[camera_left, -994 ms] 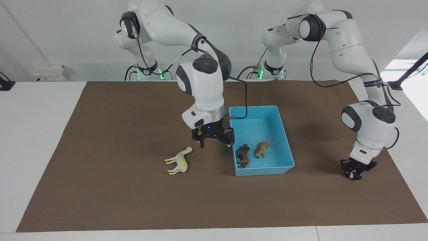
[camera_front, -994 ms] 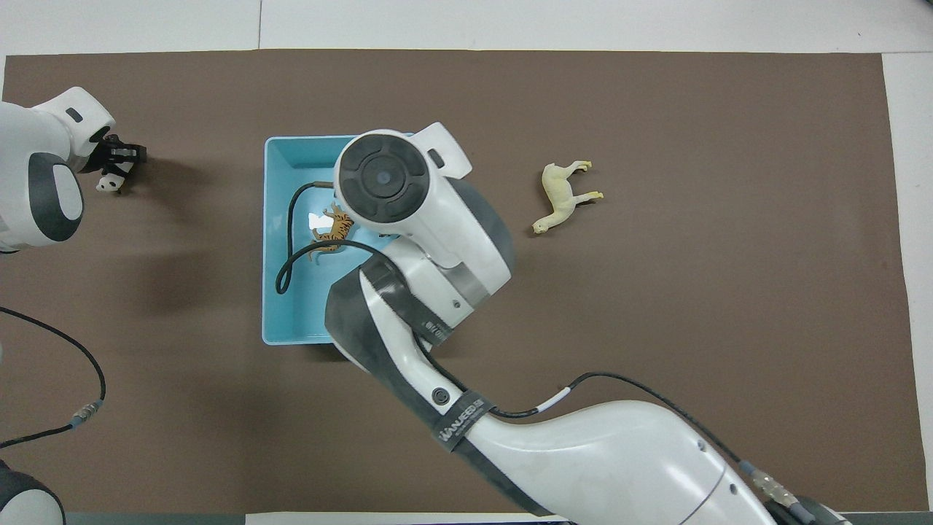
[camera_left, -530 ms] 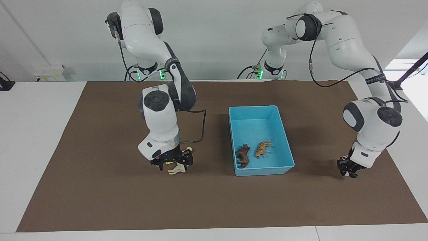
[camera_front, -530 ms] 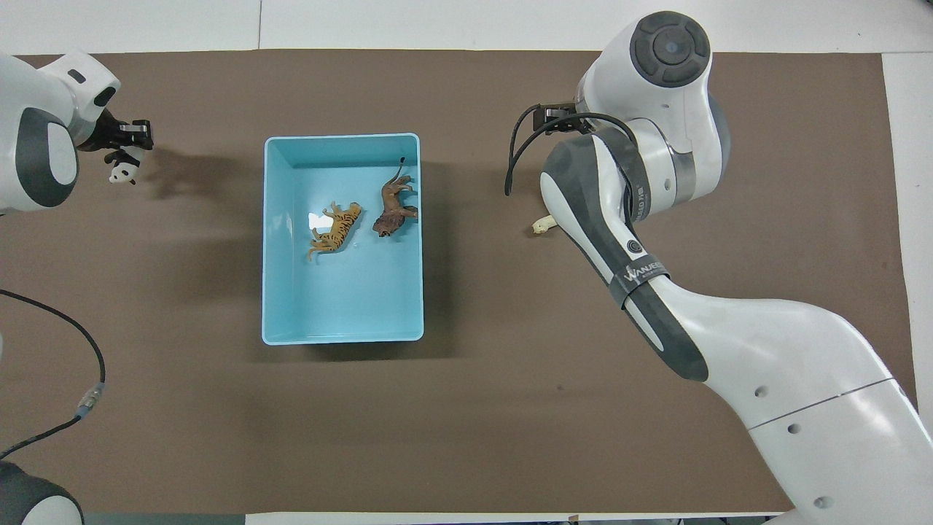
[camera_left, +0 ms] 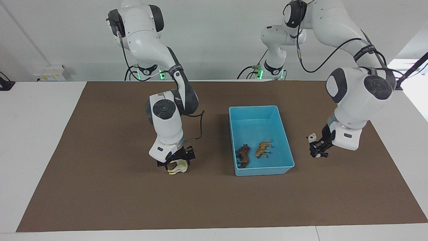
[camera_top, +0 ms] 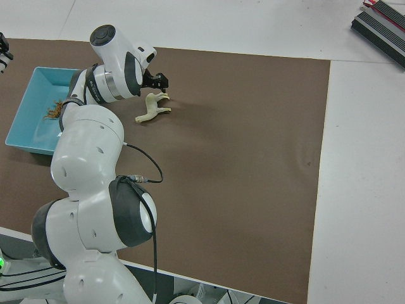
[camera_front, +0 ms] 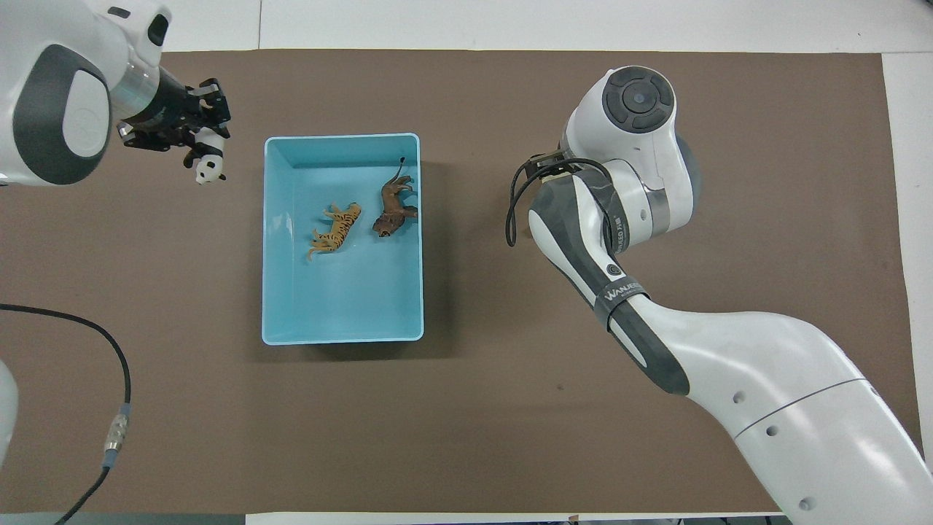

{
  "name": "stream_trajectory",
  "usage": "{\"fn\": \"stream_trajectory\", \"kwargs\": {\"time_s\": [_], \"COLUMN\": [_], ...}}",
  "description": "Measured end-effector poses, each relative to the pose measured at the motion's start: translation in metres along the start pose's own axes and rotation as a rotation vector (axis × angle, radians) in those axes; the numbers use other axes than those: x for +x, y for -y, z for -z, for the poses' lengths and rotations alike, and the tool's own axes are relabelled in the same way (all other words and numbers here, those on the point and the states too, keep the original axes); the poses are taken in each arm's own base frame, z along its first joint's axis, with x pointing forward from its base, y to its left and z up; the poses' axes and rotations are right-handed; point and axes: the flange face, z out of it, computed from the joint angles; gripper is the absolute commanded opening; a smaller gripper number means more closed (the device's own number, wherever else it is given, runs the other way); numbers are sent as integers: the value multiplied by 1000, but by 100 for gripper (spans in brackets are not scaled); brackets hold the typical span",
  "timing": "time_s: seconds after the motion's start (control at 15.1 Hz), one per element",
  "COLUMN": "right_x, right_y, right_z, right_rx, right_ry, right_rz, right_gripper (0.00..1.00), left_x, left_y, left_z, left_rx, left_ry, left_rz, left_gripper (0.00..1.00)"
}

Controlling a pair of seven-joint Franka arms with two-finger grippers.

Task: Put all toys into storage box

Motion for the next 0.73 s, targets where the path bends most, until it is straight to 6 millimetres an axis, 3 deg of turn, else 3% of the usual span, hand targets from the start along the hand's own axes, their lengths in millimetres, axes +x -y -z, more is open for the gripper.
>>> {"fn": "stream_trajectory", "kwargs": {"time_s": [0.2,0.27,0.33,0.4,0.46,0.53,0.73], "right_x": [-12,-18,-26,-32,-36,-38,-41], "right_y": [3,4,4,4,4,5,11], "right_z": [-12,-22,-32,-39,-43,-44,-38], "right_rx": [7,10,12,13,13,13,17], "right_ry": [-20,-33,-42,-45,-46,-45,-46], "right_rz": [6,13,28,36,40,42,48], "right_gripper": [100,100,100,92,59,1,0], "left_x": [-66,-86,-104,-118,-125,-127,-116], "left_y": [-57,-68,-76,-77,-76,-71,-53], "left_z": [-29,-44,-59,-71,-78,-78,-55], "left_rx": [39,52,62,70,76,79,62], "left_ry": [52,65,73,79,84,84,56], "left_rz": [12,0,-14,-24,-30,-26,7], "left_gripper": [50,83,100,100,100,100,100]}}
